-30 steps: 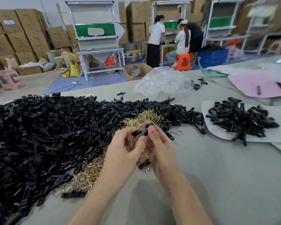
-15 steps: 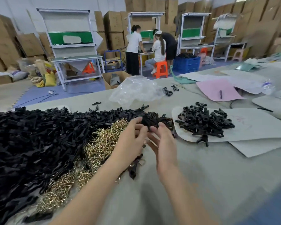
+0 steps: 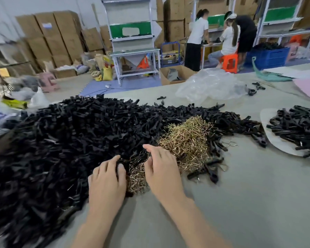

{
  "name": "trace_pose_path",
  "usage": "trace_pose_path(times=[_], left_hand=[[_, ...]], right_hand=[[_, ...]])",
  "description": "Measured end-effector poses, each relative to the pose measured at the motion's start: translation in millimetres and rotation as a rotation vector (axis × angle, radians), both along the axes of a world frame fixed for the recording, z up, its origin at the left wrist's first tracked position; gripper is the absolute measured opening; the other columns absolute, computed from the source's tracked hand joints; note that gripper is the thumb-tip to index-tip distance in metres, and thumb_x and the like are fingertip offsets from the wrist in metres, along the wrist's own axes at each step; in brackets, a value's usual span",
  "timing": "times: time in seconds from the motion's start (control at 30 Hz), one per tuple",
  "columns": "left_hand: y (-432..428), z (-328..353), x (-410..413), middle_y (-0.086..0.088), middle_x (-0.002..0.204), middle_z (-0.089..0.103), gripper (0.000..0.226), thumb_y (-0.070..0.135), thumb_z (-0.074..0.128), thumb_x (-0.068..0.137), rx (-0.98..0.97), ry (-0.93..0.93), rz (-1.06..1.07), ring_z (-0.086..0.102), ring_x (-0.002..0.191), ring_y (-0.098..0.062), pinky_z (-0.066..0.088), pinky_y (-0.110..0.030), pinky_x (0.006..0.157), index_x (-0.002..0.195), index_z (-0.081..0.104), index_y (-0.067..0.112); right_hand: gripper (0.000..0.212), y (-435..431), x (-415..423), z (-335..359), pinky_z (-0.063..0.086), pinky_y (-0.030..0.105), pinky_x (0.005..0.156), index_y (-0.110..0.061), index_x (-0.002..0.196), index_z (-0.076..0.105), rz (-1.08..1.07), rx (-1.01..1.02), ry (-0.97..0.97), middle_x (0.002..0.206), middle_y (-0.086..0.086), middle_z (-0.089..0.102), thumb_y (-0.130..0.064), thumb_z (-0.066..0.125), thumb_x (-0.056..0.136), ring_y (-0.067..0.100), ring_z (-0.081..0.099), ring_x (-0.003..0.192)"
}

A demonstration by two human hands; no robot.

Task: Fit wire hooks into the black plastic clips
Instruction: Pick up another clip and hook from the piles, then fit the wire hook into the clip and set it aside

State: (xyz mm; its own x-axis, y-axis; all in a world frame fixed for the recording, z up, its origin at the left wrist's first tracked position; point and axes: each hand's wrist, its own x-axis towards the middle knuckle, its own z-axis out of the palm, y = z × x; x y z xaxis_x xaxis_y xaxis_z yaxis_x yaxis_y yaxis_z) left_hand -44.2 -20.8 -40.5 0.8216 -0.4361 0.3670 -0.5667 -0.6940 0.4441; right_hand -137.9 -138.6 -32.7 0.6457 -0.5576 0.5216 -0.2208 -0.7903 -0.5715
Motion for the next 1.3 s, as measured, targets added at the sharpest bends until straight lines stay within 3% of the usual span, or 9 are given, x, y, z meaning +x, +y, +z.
trace_pose_path(times=[0.13, 0.33, 0.5, 0.6, 0.73, 0.87, 1.0, 1.1, 1.3], left_hand=[[-8, 0, 8, 0.005, 0.136, 0.060, 0.039, 0.036, 0.048, 0.101, 0.083, -0.062, -0.032, 0.047, 0.125, -0.025, 0.035, -0.043, 0.102, 0.138, 0.058, 0.029], [-6, -1, 22, -0.001, 0.140, 0.053, 0.052, 0.016, 0.053, 0.092, 0.141, -0.074, -0.058, 0.050, 0.116, -0.028, 0.040, -0.043, 0.096, 0.143, 0.052, 0.024], [-15, 5, 29, -0.005, 0.164, 0.020, 0.063, 0.024, 0.041, 0.096, 0.302, -0.001, -0.004, 0.035, 0.138, -0.031, 0.034, -0.045, 0.109, 0.156, 0.024, 0.031], [-12, 5, 34, -0.002, 0.159, 0.028, 0.059, 0.026, 0.040, 0.098, 0.346, -0.015, -0.055, 0.038, 0.135, -0.030, 0.037, -0.044, 0.107, 0.154, 0.024, 0.035], [2, 5, 37, 0.006, 0.132, 0.049, 0.034, 0.034, 0.052, 0.099, 0.204, -0.075, -0.131, 0.056, 0.110, -0.020, 0.048, -0.037, 0.089, 0.133, 0.055, 0.034], [2, 8, 31, 0.015, 0.110, 0.058, 0.019, 0.037, 0.046, 0.101, 0.118, -0.107, -0.144, 0.062, 0.096, -0.010, 0.052, -0.032, 0.071, 0.117, 0.057, 0.033], [1, 6, 32, 0.018, 0.124, 0.055, 0.034, 0.042, 0.043, 0.103, 0.188, -0.069, -0.213, 0.051, 0.115, -0.009, 0.047, -0.029, 0.087, 0.137, 0.045, 0.038], [3, 5, 36, 0.019, 0.125, 0.054, 0.036, 0.037, 0.046, 0.103, 0.151, -0.030, -0.260, 0.048, 0.118, -0.005, 0.049, -0.029, 0.087, 0.139, 0.045, 0.039], [5, 12, 31, 0.022, 0.114, 0.060, 0.035, 0.023, 0.057, 0.100, -0.390, 0.143, -0.236, 0.054, 0.104, 0.016, 0.041, -0.003, 0.083, 0.132, 0.055, 0.034]], right_hand=[[0.037, -8, 9, -7, 0.038, 0.035, 0.111, -0.025, 0.135, 0.057, -0.047, 0.010, 0.090, 0.131, -0.006, 0.061, -0.021, 0.047, 0.100, 0.014, 0.052, 0.125], [0.032, -13, 9, -14, 0.029, 0.030, 0.113, -0.027, 0.130, 0.062, -0.060, 0.040, 0.163, 0.140, -0.006, 0.054, -0.022, 0.048, 0.101, 0.011, 0.048, 0.129], [0.030, -15, 6, -10, 0.039, 0.030, 0.107, -0.024, 0.126, 0.064, -0.010, 0.095, 0.101, 0.131, -0.010, 0.057, -0.017, 0.050, 0.101, 0.007, 0.052, 0.117], [0.031, -18, 3, -8, 0.045, 0.033, 0.102, -0.022, 0.127, 0.064, 0.010, 0.135, 0.064, 0.126, -0.011, 0.057, -0.015, 0.049, 0.101, 0.005, 0.054, 0.112], [0.031, -16, 2, -8, 0.050, 0.032, 0.093, -0.025, 0.127, 0.063, 0.026, 0.197, 0.012, 0.122, -0.018, 0.055, -0.016, 0.047, 0.101, -0.011, 0.047, 0.081], [0.031, -18, 3, -10, 0.047, 0.025, 0.078, -0.026, 0.126, 0.063, 0.033, 0.239, -0.040, 0.120, -0.019, 0.055, -0.014, 0.048, 0.102, -0.012, 0.037, 0.070], [0.030, -20, 4, -11, 0.039, 0.018, 0.071, -0.027, 0.124, 0.063, 0.042, 0.283, -0.067, 0.117, -0.019, 0.055, -0.013, 0.048, 0.102, -0.008, 0.041, 0.070], [0.030, -21, 4, -12, 0.037, 0.016, 0.068, -0.027, 0.122, 0.064, 0.041, 0.307, -0.084, 0.118, -0.020, 0.055, -0.011, 0.048, 0.102, -0.005, 0.043, 0.067], [0.032, -22, 0, -8, 0.038, 0.018, 0.067, -0.032, 0.120, 0.064, 0.072, 0.375, -0.164, 0.116, -0.020, 0.058, -0.010, 0.048, 0.102, -0.004, 0.045, 0.067]])
